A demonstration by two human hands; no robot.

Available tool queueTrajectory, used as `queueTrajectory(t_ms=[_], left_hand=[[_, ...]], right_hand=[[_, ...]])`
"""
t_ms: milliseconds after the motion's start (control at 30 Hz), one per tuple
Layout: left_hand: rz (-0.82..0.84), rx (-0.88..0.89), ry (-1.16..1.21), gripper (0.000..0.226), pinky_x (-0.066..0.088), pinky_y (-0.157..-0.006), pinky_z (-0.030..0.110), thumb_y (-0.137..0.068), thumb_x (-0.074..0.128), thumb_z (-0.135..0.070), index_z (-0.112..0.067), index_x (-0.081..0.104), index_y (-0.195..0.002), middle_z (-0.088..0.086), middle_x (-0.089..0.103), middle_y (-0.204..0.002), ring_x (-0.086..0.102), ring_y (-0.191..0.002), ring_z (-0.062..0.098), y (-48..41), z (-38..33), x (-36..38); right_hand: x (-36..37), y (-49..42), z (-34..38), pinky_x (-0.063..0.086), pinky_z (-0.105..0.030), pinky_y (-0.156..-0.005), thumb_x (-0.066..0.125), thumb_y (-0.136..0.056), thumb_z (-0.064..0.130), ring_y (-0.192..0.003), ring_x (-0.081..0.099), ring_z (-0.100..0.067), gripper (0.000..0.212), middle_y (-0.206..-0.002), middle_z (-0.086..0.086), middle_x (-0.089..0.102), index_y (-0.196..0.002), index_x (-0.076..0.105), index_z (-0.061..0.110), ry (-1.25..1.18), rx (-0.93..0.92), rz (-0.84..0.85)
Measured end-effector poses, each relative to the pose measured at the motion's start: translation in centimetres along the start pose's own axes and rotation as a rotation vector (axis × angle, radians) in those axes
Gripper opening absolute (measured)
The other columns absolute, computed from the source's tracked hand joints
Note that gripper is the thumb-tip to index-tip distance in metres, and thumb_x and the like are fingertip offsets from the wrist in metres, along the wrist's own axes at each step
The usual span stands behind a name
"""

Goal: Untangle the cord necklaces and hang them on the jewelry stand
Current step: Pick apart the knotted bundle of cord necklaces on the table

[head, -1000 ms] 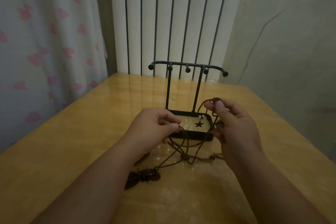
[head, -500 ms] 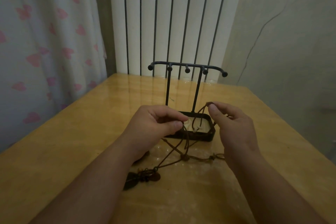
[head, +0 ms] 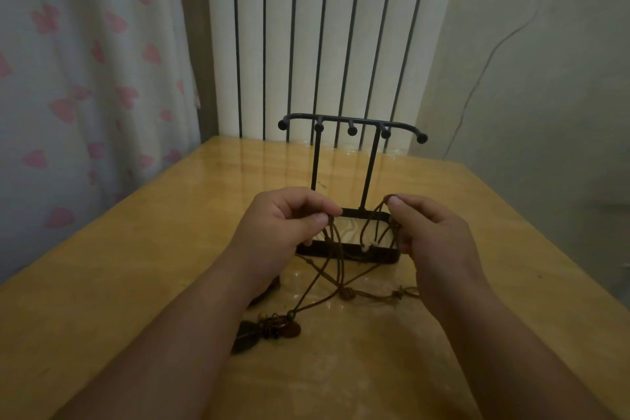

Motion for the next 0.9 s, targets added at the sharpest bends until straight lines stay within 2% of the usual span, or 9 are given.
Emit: queueTrajectory(t_ms=[267, 400, 500, 533, 600, 667, 733, 800, 900], left_hand=[[-0.009, -0.025, 0.081, 0.037, 0.048, -0.061, 0.02, -0.088, 0.054, 0.008, -0.021, 0.074, -0.078, 0.0, 0.065, -0.074, 0.053, -0.065, 0.011, -0.2, 0.4, -0.3], [-0.006, 0.002, 0.05, 0.032, 0.05, -0.062, 0.02, -0.087, 0.059, 0.008, -0.021, 0.072, -0.089, -0.009, 0.068, -0.076, 0.06, -0.068, 0.003, 0.0, 0.0, -0.1], [-0.007, 0.008, 0.027, 0.031, 0.052, -0.066, 0.022, -0.085, 0.063, 0.008, -0.022, 0.07, -0.088, -0.011, 0.07, -0.077, 0.064, -0.072, 0.004, 0.0, -0.1, 0.0], [-0.012, 0.006, 0.024, 0.031, 0.053, -0.067, 0.022, -0.085, 0.064, 0.009, -0.021, 0.07, -0.088, -0.01, 0.071, -0.078, 0.066, -0.074, 0.005, 0.0, -0.1, 0.0], [-0.018, 0.001, 0.04, 0.032, 0.055, -0.07, 0.024, -0.085, 0.062, 0.011, -0.02, 0.07, -0.092, -0.006, 0.073, -0.083, 0.069, -0.079, 0.009, 0.0, -0.1, 0.0], [-0.024, -0.01, 0.06, 0.033, 0.056, -0.072, 0.025, -0.085, 0.06, 0.012, -0.018, 0.069, -0.096, -0.003, 0.075, -0.087, 0.071, -0.083, 0.012, 0.0, 0.0, 0.0], [-0.041, -0.021, 0.062, 0.032, 0.057, -0.073, 0.026, -0.086, 0.06, 0.012, -0.017, 0.068, -0.098, -0.002, 0.075, -0.087, 0.071, -0.083, 0.013, -0.1, 0.1, -0.2], [-0.054, -0.033, 0.055, 0.031, 0.058, -0.073, 0.027, -0.086, 0.061, 0.01, -0.018, 0.068, -0.099, -0.002, 0.075, -0.088, 0.071, -0.083, 0.014, -0.1, 0.3, -0.2], [-0.07, -0.049, 0.024, 0.029, 0.057, -0.073, 0.025, -0.086, 0.064, 0.007, -0.02, 0.067, -0.098, -0.003, 0.075, -0.087, 0.071, -0.081, 0.012, -0.2, 0.4, -0.3]], right_hand=[[0.0, -0.1, -0.3, 0.046, -0.032, -0.069, 0.061, -0.092, 0.028, -0.074, 0.055, -0.012, 0.013, -0.079, 0.002, 0.065, -0.095, 0.073, 0.024, -0.049, 0.032, -0.006], [0.0, 0.2, 1.3, 0.048, -0.017, -0.067, 0.061, -0.092, 0.028, -0.08, 0.06, 0.006, 0.011, -0.087, 0.016, 0.068, -0.09, 0.069, 0.036, 0.22, -0.156, -0.022], [2.4, 0.3, 1.7, 0.046, -0.008, -0.072, 0.06, -0.093, 0.024, -0.088, 0.055, 0.012, 0.029, -0.122, 0.023, 0.056, -0.119, 0.063, 0.038, 0.514, -0.271, 0.143], [3.0, 0.2, 1.0, 0.047, -0.012, -0.081, 0.061, -0.093, 0.024, -0.094, 0.055, 0.008, 0.041, -0.136, 0.024, 0.046, -0.13, 0.055, 0.04, 0.612, -0.261, 0.194], [3.3, 0.0, 0.2, 0.05, -0.031, -0.097, 0.062, -0.092, 0.031, -0.112, 0.053, -0.003, 0.055, -0.149, 0.022, 0.031, -0.141, 0.041, 0.045, 0.798, -0.253, 0.199], [2.6, 0.2, 1.0, 0.05, -0.039, -0.097, 0.06, -0.091, 0.038, -0.115, 0.053, -0.01, 0.047, -0.142, 0.019, 0.039, -0.136, 0.047, 0.04, 0.846, -0.298, 0.126], [1.9, 0.4, 2.0, 0.052, -0.03, -0.086, 0.058, -0.093, 0.035, -0.1, 0.055, -0.004, 0.031, -0.119, 0.019, 0.054, -0.124, 0.058, 0.034, 0.757, -0.341, 0.072], [1.9, 0.8, 2.5, 0.048, -0.015, -0.069, 0.056, -0.094, 0.031, -0.087, 0.056, 0.0, 0.02, -0.101, 0.021, 0.06, -0.112, 0.063, 0.034, 0.574, -0.339, 0.088], [2.8, 1.7, 3.1, 0.052, -0.018, -0.064, 0.059, -0.089, 0.033, -0.084, 0.06, -0.002, 0.012, -0.087, 0.016, 0.066, -0.098, 0.066, 0.037, 0.376, -0.352, 0.15]])
Point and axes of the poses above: each hand's wrist, its own y-axis away from the middle knuckle, its own x-axis out of the palm, z = x × y, the point moved 10 cm from there along -y, towards the middle knuckle
